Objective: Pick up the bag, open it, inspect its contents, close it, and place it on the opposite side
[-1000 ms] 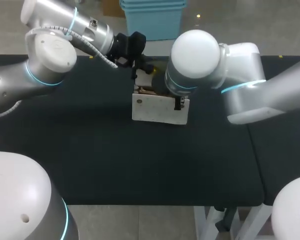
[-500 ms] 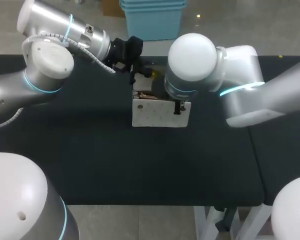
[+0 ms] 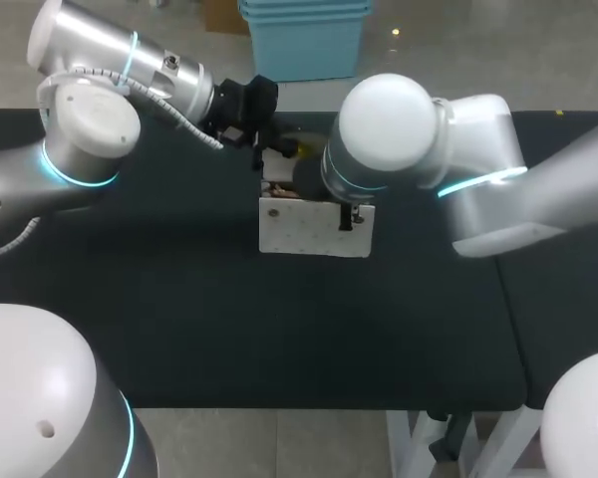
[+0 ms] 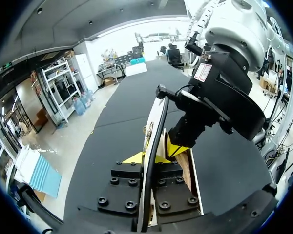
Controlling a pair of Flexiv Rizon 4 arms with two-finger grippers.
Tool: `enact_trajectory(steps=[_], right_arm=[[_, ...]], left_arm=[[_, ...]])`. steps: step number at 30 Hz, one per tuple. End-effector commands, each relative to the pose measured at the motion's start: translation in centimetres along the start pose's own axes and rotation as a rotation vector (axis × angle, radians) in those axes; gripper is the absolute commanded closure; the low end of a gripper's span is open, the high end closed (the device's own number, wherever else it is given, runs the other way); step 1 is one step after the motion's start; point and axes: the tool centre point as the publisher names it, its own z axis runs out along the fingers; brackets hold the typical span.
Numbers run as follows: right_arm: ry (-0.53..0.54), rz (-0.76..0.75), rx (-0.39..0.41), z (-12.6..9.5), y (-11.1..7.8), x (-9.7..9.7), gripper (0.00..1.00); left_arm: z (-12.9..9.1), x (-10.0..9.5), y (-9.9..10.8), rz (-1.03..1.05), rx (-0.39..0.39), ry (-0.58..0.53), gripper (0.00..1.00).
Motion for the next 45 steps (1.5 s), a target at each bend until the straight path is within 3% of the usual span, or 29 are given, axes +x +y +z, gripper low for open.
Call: enact_trajectory(steps=[1,14,31,39,45], right_arm=[[0.006,-0.015,-0.005,0.8,1.5,0.3,1.0],[-0.014,-0.039,-0.042,0.8,3.5,-0.7,1.0],[0.026,0.076,0.088,1.7,-1.9,-0.3,1.0],[0.039,0.098,0.082,0.8,-2.3,0.7,1.0],[-0.039,0.119,0.072,-0.9,-2.2,-0.9,1.0]], left_arm=[[0.9,-0.2,-0.6,0.003,0.004,0.006,1.0],[1.1,-0.1,-0.7,0.014,0.006,0.012,1.0],[-0.2,0.1,-1.0,0.021,0.018,-0.049,1.0],[-0.1,0.3,-0.3,0.03,0.022,-0.068,1.0],[0.3,0.5,-0.1,0.049,0.03,-0.069,1.0]])
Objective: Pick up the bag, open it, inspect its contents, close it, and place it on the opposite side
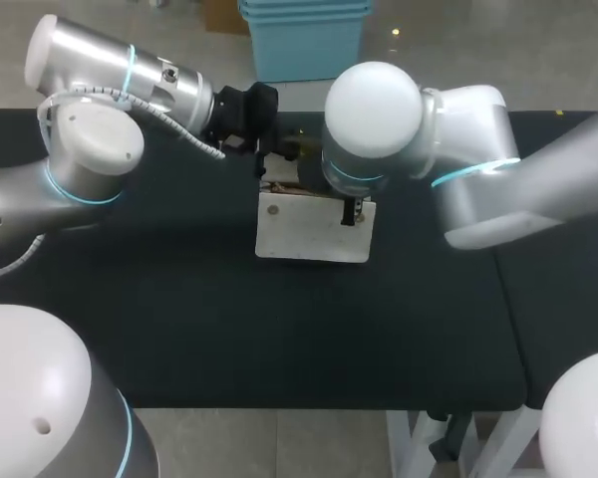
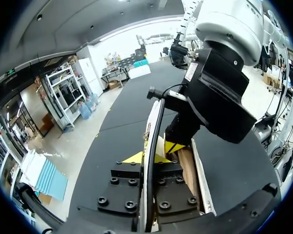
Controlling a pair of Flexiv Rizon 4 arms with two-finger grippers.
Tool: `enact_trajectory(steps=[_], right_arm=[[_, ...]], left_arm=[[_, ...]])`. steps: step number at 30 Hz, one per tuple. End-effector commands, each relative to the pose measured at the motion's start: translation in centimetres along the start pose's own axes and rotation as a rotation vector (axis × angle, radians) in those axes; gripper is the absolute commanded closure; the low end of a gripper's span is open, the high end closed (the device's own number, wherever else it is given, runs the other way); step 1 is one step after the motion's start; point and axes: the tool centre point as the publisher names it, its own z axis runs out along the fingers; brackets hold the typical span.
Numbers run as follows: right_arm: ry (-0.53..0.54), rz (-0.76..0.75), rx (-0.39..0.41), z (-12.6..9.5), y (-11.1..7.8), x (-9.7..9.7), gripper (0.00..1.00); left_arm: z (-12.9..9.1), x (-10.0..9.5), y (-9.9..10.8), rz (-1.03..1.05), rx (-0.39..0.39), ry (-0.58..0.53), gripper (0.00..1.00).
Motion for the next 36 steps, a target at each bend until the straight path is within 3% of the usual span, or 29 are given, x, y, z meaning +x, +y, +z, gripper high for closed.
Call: enact_trajectory(steps=[1,9,17,36], right_arm=[[-0.059,0.016,-0.012,-1.4,-0.2,-0.4,1.0],[-0.111,0.004,-0.036,-3.5,0.5,-1.8,1.0],[-0.071,-0.002,-0.021,-2.9,0.3,-1.4,1.0],[-0.043,-0.007,-0.012,-1.3,0.1,-1.6,1.0]], left_arm=[[0.2,0.3,0.1,0.013,0.013,-0.007,1.0],[0.2,0.3,-0.2,0.04,0.015,-0.042,1.0],[-0.1,-0.5,-0.8,0.07,0.055,-0.09,1.0],[-0.8,-1.5,-1.6,0.053,0.082,-0.053,1.0]])
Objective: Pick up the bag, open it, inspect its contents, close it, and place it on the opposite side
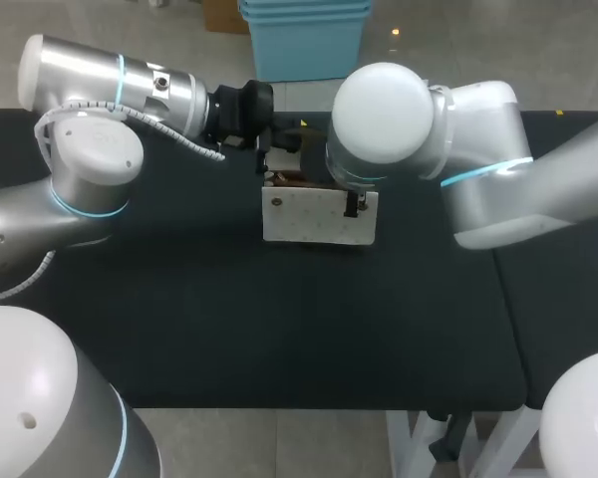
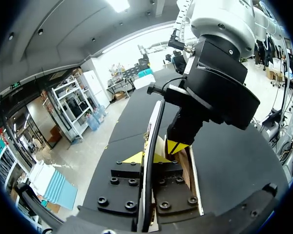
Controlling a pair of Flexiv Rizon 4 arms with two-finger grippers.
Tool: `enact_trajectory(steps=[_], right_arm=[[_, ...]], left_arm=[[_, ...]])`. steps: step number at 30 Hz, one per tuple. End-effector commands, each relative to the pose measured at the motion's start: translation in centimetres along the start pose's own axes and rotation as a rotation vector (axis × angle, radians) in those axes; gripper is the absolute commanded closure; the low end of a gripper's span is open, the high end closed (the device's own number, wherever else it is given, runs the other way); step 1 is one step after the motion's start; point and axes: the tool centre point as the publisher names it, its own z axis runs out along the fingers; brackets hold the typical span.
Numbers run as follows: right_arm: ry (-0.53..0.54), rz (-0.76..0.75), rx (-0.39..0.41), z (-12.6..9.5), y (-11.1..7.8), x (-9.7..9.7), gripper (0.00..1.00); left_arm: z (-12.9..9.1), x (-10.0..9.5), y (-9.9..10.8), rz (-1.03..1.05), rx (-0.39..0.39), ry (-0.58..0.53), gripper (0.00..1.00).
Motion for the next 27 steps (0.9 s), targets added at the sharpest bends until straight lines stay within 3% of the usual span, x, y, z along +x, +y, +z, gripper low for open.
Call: enact_trajectory(steps=[1,16,27], right_arm=[[0.009,0.0,0.005,0.6,0.2,0.0,1.0],[0.039,-0.01,0.022,1.5,0.2,0.4,1.0],[0.062,-0.029,-0.004,1.9,1.5,1.3,1.0]], left_arm=[[-0.2,-0.6,0.2,-0.013,0.01,0.033,1.0],[-0.5,-0.5,0.2,-0.026,0.033,0.064,1.0],[-0.2,-0.1,0.6,-0.049,0.059,0.062,1.0]])
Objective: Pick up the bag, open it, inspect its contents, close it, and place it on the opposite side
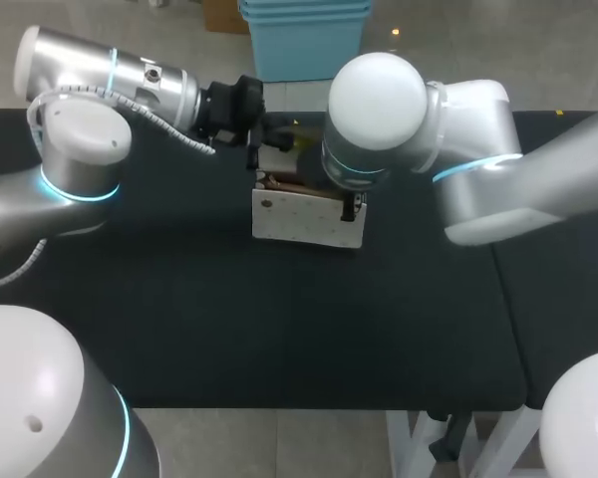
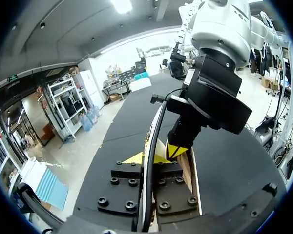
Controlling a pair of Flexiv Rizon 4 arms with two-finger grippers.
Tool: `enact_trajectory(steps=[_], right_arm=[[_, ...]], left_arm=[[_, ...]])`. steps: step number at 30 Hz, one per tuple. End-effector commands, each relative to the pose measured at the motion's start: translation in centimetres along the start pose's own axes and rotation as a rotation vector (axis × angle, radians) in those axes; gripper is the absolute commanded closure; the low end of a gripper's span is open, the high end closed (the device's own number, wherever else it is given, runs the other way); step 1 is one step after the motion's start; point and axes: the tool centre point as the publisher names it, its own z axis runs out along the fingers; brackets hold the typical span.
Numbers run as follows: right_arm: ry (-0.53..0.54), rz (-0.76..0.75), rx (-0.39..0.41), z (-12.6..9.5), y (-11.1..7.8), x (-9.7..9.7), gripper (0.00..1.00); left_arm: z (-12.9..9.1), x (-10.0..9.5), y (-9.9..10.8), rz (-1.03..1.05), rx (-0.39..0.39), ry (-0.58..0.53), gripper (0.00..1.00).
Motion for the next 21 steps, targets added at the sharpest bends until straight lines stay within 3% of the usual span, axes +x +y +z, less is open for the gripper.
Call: enact_trajectory(steps=[1,21], right_arm=[[-0.001,-0.009,-0.004,0.6,1.0,0.0,1.0],[-0.011,-0.032,0.005,1.3,3.9,0.2,1.0]], left_arm=[[0.4,0.3,-0.3,-0.001,0.015,-0.003,1.0],[0.3,1.0,-0.3,-0.002,0.025,-0.013,1.0]])
